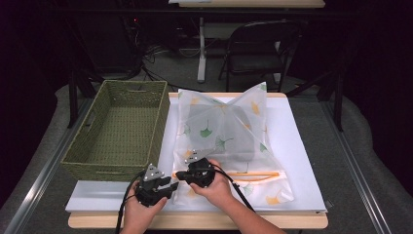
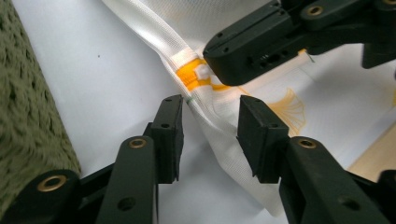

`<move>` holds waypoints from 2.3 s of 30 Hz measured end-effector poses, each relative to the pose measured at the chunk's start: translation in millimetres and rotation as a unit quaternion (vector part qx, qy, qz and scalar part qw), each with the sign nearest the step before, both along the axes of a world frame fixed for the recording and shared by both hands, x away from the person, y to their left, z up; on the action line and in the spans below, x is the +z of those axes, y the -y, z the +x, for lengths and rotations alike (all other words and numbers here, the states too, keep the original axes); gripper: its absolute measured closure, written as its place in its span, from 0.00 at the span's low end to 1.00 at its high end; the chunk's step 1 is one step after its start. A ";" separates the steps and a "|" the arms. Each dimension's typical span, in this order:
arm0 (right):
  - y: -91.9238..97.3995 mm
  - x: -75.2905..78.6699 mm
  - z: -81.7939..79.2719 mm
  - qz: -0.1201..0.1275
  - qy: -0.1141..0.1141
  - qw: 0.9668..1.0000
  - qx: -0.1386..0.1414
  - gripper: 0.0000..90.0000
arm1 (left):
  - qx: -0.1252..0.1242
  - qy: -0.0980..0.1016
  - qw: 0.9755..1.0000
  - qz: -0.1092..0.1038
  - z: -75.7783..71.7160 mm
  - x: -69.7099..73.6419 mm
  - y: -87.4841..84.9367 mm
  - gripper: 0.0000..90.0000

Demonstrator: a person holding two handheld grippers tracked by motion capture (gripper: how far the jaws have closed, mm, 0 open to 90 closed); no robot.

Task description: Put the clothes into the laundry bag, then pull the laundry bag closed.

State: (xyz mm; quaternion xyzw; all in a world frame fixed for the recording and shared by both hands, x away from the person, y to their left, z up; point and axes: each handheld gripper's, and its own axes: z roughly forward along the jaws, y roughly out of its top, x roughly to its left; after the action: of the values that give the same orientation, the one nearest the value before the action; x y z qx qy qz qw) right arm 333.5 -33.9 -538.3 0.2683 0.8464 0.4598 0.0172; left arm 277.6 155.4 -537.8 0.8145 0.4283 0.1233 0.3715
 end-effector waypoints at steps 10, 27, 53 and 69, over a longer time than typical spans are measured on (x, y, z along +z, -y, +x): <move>5.3 1.4 -1.1 0.008 -0.004 1.000 -0.003 1.00 | 0.002 0.003 1.000 0.008 5.9 1.3 4.6 0.79; 3.6 0.0 -0.8 0.010 -0.007 1.000 -0.008 1.00 | 0.008 0.006 1.000 0.001 7.6 1.6 -0.7 0.95; 4.0 -3.8 -0.9 0.009 -0.009 1.000 -0.011 1.00 | 0.010 0.002 1.000 -0.007 7.3 1.3 -2.7 0.96; 6.7 -10.1 -0.7 0.009 -0.021 1.000 -0.014 1.00 | 0.008 0.000 1.000 -0.005 6.6 1.6 -3.0 0.96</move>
State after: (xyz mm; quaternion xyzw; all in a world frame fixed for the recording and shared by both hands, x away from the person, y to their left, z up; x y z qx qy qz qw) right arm 332.8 -40.6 -548.4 0.2897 0.8384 0.4616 0.0030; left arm 284.2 158.3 -536.1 0.8089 0.4358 0.1240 0.3746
